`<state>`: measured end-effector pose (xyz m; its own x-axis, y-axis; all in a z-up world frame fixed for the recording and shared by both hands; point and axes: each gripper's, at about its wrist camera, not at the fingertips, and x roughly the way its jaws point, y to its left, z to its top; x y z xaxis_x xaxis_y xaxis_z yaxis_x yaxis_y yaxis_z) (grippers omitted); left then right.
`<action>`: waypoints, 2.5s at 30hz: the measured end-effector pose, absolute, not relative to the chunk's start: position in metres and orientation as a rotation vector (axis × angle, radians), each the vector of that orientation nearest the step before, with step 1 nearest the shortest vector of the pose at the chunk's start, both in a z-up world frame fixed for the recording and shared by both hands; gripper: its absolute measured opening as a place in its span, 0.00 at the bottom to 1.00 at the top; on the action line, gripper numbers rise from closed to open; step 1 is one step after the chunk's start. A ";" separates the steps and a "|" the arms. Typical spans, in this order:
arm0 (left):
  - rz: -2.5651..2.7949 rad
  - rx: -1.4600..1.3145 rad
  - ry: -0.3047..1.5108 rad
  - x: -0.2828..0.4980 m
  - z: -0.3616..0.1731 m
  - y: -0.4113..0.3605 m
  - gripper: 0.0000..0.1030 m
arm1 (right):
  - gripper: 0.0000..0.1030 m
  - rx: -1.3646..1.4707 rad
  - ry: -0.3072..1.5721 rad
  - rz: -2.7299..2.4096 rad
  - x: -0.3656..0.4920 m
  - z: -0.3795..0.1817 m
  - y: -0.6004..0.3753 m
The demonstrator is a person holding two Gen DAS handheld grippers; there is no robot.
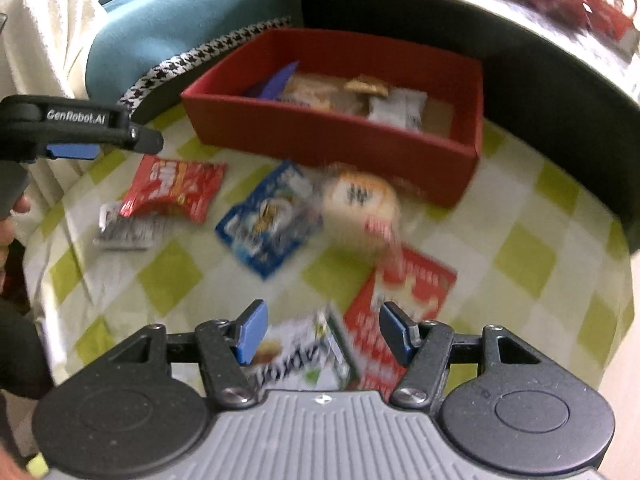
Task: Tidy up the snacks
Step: 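Move both tools back over the snacks toward the Trolli bag and Kapronos wafer, then close the left tool on the red Trolli bag while the right tool grasps the Kapronos wafer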
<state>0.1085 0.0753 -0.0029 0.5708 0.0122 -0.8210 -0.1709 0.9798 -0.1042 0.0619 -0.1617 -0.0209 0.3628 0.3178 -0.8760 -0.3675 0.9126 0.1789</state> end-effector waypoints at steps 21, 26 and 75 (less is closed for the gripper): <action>0.132 -0.335 1.053 0.112 -0.026 0.120 0.94 | 0.64 0.063 1.256 0.495 0.076 -0.053 -0.116; 0.053 -0.180 1.016 0.139 -0.026 0.088 0.95 | 0.65 -0.083 1.221 0.539 0.068 -0.054 -0.099; -0.028 -0.114 1.152 0.129 -0.056 0.053 0.61 | 0.68 0.092 1.234 0.457 0.090 -0.058 -0.100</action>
<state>0.1287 0.0528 -0.0563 0.4071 -0.0811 -0.9098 -0.0361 0.9938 -0.1048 0.0900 -0.0999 -0.0575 0.2525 0.3846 -0.8879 -0.2861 0.9062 0.3112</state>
